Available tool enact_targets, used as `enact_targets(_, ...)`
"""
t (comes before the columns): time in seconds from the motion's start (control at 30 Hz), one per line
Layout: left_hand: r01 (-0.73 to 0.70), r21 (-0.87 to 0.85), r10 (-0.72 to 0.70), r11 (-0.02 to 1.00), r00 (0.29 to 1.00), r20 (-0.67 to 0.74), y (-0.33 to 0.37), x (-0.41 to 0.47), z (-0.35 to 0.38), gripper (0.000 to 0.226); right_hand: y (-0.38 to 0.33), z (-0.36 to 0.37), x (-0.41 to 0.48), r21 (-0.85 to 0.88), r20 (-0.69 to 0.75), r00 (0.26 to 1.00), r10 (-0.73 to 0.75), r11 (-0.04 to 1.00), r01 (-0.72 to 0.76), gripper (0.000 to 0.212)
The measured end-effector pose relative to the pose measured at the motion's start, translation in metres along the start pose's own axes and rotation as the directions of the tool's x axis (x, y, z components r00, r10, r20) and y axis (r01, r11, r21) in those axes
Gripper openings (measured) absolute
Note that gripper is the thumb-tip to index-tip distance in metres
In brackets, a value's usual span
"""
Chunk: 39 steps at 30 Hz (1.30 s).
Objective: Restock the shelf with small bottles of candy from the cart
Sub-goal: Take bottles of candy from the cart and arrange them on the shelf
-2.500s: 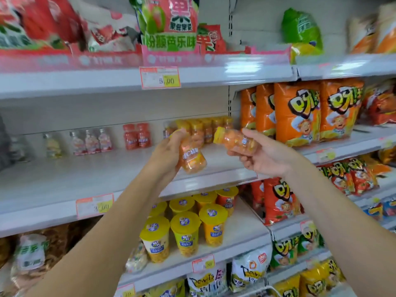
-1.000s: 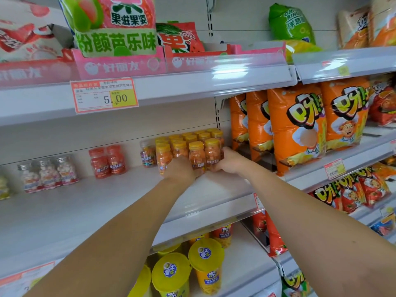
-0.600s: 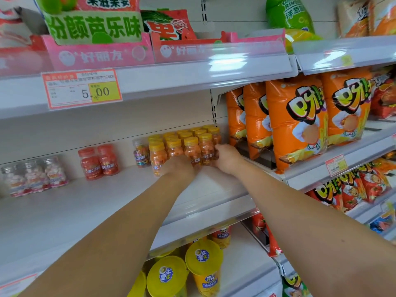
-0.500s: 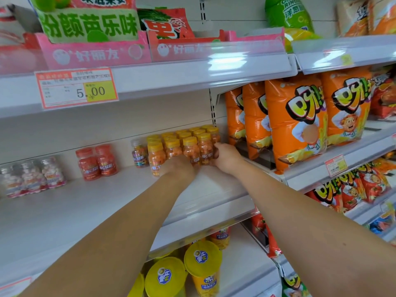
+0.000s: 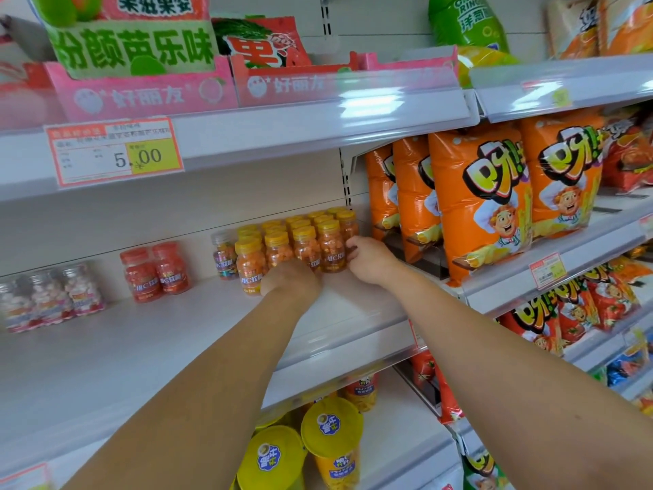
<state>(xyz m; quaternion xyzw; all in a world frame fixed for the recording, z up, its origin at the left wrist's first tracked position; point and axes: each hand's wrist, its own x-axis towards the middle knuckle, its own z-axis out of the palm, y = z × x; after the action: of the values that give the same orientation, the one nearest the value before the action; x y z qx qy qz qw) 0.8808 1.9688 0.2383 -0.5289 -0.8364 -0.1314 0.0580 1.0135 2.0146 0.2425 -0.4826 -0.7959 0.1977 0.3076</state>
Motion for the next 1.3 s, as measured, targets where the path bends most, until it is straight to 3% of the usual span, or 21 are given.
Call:
enact_targets(0.1, -0.009, -0.022, 0.009, 1.000, 1.000, 0.024, 0.000, -0.006, -0.004, 0.035, -0.006, -0.004, -0.007, 0.006, 0.047, 0.999, -0.011, 1.000, 0.010, 0.025)
enact_targets(0.2, -0.107, -0.113, 0.111, 0.988, 0.994, 0.025, -0.003, -0.013, -0.008, 0.029, -0.012, -0.013, -0.016, 0.008, 0.036, 0.999, -0.006, 1.000, 0.006, 0.022)
enact_targets(0.3, -0.159, -0.174, 0.158, 0.972, 0.987, -0.020, -0.014, -0.022, -0.012, 0.032, -0.018, -0.027, -0.031, 0.062, 0.003, 1.000, -0.011, 0.998, 0.010, 0.040)
enact_targets(0.4, -0.016, -0.218, 0.006, 0.976, 0.999, -0.046, -0.038, -0.027, -0.016, 0.037, -0.022, -0.037, -0.050, 0.013, 0.020, 0.999, -0.037, 0.999, 0.037, 0.044)
enact_targets(0.5, 0.186, -0.279, -0.210, 0.942, 0.976, -0.058, -0.056, -0.042, -0.029, 0.073, -0.021, -0.033, -0.068, -0.099, 0.096, 0.995, -0.039, 0.994, 0.049, 0.035)
enact_targets(0.6, 0.300, -0.325, -0.303, 0.897, 0.952, 0.043, -0.065, -0.041, -0.027, 0.082, -0.021, -0.023, -0.076, -0.181, 0.196, 0.978, -0.065, 0.978, 0.101, 0.026)
enact_targets(0.8, 0.135, -0.290, -0.093, 0.948, 0.984, 0.154, -0.061, -0.044, -0.018, 0.044, -0.027, -0.015, -0.076, -0.295, 0.311, 0.950, -0.015, 0.949, 0.112, 0.044)
enact_targets(1.07, 0.072, -0.268, -0.038, 0.961, 0.991, 0.128, -0.057, -0.047, -0.019, 0.039, -0.035, -0.015, -0.065, -0.281, 0.443, 0.896, 0.028, 0.953, 0.110, 0.055)
enact_targets(1.3, 0.082, -0.222, -0.056, 0.972, 0.991, 0.119, -0.056, -0.042, -0.013, 0.049, -0.033, 0.004, -0.051, -0.327, 0.431, 0.901, 0.048, 0.939, 0.106, 0.061)
